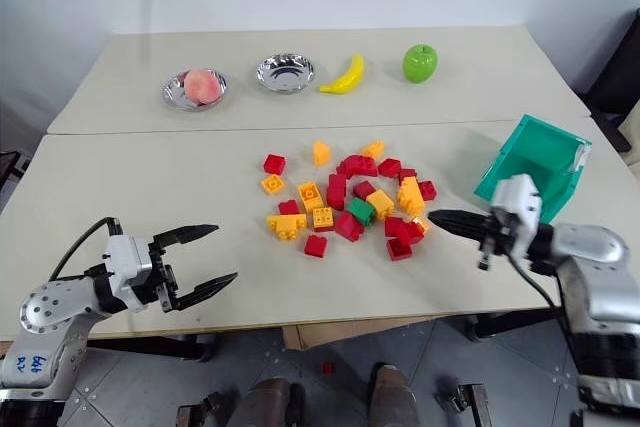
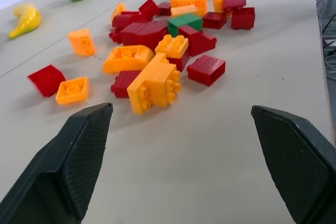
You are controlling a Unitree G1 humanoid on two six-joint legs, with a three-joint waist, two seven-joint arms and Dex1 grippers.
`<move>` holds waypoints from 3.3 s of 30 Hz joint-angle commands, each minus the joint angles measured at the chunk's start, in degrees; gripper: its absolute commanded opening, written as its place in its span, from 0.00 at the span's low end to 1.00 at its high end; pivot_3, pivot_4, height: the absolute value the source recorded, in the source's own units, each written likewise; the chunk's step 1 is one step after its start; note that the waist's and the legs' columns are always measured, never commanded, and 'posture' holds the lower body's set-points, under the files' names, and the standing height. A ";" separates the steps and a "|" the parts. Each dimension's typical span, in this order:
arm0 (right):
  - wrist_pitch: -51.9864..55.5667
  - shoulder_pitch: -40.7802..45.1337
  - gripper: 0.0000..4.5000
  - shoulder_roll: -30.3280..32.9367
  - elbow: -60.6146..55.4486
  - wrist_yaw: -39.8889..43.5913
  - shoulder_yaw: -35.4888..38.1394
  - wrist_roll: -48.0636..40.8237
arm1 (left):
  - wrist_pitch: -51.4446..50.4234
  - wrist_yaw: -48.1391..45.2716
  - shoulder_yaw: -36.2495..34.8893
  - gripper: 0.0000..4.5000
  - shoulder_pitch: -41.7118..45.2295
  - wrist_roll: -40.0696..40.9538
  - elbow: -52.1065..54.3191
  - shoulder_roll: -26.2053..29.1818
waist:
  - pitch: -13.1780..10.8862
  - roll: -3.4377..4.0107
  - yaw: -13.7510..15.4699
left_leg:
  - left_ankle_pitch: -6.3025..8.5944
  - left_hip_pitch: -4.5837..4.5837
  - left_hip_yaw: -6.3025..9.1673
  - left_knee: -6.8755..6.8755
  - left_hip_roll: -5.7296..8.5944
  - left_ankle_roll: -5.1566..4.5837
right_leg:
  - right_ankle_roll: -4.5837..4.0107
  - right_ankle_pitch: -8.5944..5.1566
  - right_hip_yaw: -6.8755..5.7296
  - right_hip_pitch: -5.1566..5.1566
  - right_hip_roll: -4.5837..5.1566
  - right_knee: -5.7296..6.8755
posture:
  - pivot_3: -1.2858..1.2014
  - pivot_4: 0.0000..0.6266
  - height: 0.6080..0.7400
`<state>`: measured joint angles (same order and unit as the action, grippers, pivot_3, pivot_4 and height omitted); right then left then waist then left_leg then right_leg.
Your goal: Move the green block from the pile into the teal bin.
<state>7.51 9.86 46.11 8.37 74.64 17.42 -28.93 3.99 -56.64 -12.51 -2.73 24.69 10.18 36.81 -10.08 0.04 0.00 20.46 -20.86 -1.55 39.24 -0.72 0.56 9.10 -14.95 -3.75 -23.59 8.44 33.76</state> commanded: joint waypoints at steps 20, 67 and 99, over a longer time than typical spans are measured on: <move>36.13 15.49 1.00 -4.18 -26.93 -22.86 -21.51 -2.07 | 0.57 -0.33 0.75 1.00 3.69 0.48 0.34 -0.80 | 0.00 0.00 0.07 | 0.17 0.34 -0.38 -0.01 -0.14 0.03 | -0.05 0.02 0.01 0.02 0.07 0.06 | 0.52 0.24 1.00; 44.60 33.86 0.43 -5.32 -9.49 -17.60 -39.29 16.70 | 0.76 2.57 1.83 1.00 2.65 -0.09 1.83 -1.90 | 0.04 -0.08 -0.21 | 0.33 0.32 -0.55 -0.01 -0.15 -0.05 | -0.05 0.03 -0.05 -0.07 0.08 0.02 | 0.52 0.24 1.00; 10.96 21.83 0.36 6.69 18.87 -38.00 7.18 16.78 | -5.84 0.13 12.54 1.00 20.48 3.72 1.19 -10.72 | -0.01 0.00 0.52 | 0.44 0.36 -0.89 -0.01 -0.16 -0.13 | 0.03 0.07 -0.15 -0.04 0.10 -0.13 | 0.52 0.24 1.00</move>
<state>20.79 29.65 51.17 25.92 37.48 24.64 -12.51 -2.97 -56.26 0.01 16.58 28.84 12.02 26.50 -10.09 0.03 0.52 20.90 -20.50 -2.44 39.23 -0.88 0.44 9.13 -14.88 -3.90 -23.64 8.53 33.62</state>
